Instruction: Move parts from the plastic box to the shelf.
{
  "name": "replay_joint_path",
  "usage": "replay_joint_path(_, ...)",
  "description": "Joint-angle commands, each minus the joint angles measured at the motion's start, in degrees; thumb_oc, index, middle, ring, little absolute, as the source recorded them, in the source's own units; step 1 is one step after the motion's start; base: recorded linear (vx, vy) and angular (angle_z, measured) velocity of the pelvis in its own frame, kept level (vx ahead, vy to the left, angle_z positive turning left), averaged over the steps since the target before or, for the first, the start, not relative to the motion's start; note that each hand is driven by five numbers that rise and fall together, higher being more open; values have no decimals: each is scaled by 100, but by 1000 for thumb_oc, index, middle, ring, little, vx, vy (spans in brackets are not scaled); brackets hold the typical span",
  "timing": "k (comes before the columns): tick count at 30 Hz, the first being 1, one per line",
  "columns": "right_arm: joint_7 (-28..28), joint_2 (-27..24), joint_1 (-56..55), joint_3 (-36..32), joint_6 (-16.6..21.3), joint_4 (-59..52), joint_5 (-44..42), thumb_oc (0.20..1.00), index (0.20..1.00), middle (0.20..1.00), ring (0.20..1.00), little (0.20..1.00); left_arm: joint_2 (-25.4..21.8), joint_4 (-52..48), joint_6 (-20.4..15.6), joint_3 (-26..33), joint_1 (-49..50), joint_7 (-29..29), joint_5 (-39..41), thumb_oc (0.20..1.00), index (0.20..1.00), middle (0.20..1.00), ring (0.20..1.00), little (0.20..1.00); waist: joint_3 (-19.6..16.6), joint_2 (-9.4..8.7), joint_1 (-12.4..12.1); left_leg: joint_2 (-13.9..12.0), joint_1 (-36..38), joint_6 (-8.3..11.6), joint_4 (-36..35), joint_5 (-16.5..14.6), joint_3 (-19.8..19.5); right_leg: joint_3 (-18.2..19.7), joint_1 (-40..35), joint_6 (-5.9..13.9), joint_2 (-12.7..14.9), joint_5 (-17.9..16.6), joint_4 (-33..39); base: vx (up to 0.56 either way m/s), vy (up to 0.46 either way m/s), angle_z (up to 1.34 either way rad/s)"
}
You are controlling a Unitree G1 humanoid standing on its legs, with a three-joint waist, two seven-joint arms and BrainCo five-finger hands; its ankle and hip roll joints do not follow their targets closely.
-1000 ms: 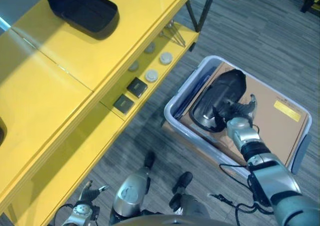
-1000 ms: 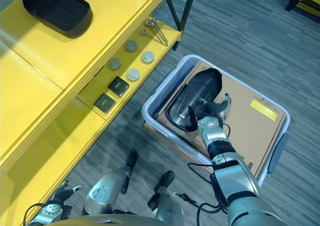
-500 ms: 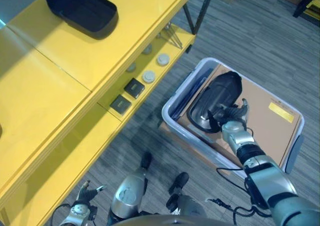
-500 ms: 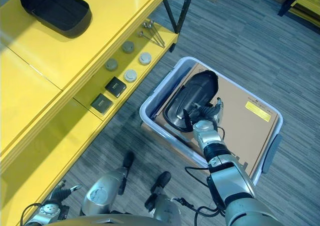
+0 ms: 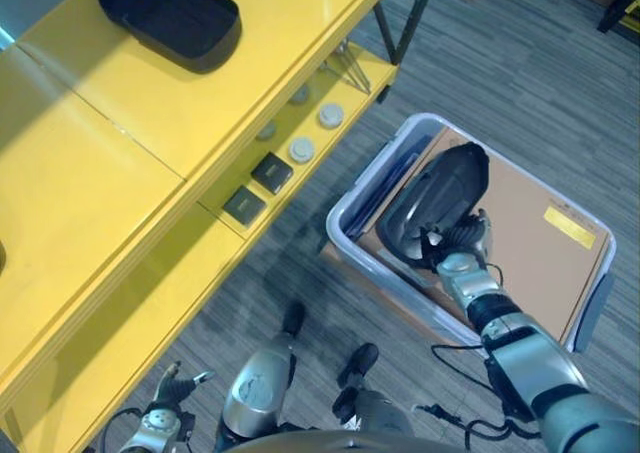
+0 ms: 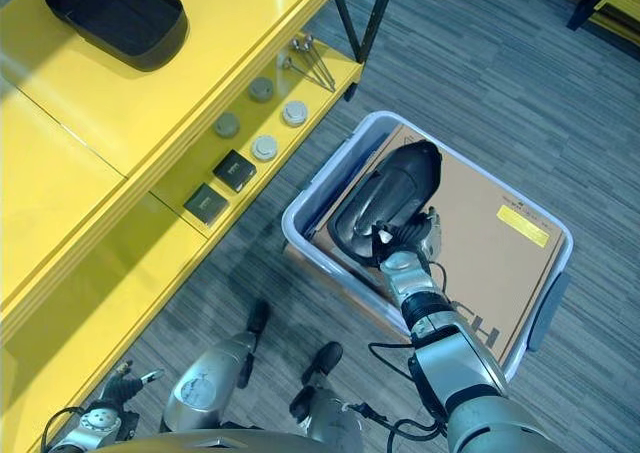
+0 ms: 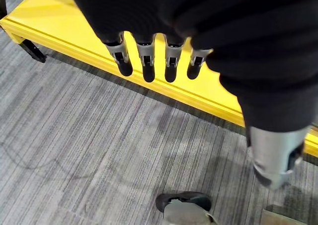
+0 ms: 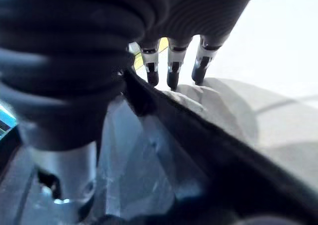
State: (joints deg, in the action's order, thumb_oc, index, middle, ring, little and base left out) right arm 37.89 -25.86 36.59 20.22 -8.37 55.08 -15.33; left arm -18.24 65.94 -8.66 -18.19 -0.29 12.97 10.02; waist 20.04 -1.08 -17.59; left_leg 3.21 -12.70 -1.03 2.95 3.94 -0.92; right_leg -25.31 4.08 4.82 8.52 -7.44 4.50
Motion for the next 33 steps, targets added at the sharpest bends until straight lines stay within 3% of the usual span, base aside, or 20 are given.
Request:
replay_joint_path(1, -173, 7, -97, 337, 70, 245, 123, 567, 567, 567, 567, 567, -118, 139, -13, -305, -38, 54, 165, 1000, 1000, 1000, 1000, 1000, -84, 118, -217, -235, -140, 124, 59, -518, -77, 478, 316, 407, 288, 641, -609, -27, -5, 9)
replay_joint_path(2, -175, 13, -103, 343, 84, 257, 128, 454, 454, 454, 454, 454, -117, 139, -14, -308, -40, 58, 166, 1000, 1000, 1000, 1000, 1000, -82, 116, -217, -235, -143, 124, 62, -518, -77, 478, 318, 408, 288, 640, -610, -33, -15, 8)
replay_joint_path(3, -198, 46, -124, 376, 118, 292, 172, 200, 200, 200, 200, 200, -116, 140, -29, -312, -57, 72, 169, 1000, 1000, 1000, 1000, 1000, -63, 104, -221, -238, -152, 122, 70, -518, -79, 477, 323, 409, 282, 635, -615, -30, -19, 3)
replay_joint_path(21, -84, 23, -202, 353, 192, 81, -36, 200, 200, 200, 200, 200, -184, 92, -10, -307, -45, 175, 102, 1000, 1000, 1000, 1000, 1000, -178, 25, -191, -293, 41, 138, -84, -498, -21, 493, 197, 425, 210, 615, -530, -3, 0, 0)
replay_joint_path(22, -84, 10, -201, 335, 198, 80, -42, 200, 200, 200, 200, 200, -183, 89, -16, -309, -51, 180, 94, 1000, 1000, 1000, 1000, 1000, -183, 19, -173, -266, -29, 106, -74, -397, -4, 440, 246, 391, 240, 534, -517, -57, -5, 1)
replay_joint_path(30, 307, -73, -344, 94, 534, -238, -450, 200, 200, 200, 200, 200, -181, -53, -476, -215, 10, 156, 376, 1000, 1000, 1000, 1000, 1000, -344, 8, -100, -346, 239, 150, -242, -370, 108, 424, 18, 379, 179, 534, -391, -10, -30, 0)
replay_joint_path(33, 478, -122, -417, -11, 578, -526, -547, 200, 200, 200, 200, 200, -193, -238, -470, -139, 27, 130, 443, 1000, 1000, 1000, 1000, 1000, -427, -13, -72, -376, 334, 169, -285, -369, 145, 423, -63, 373, 160, 535, -355, 14, -62, -2)
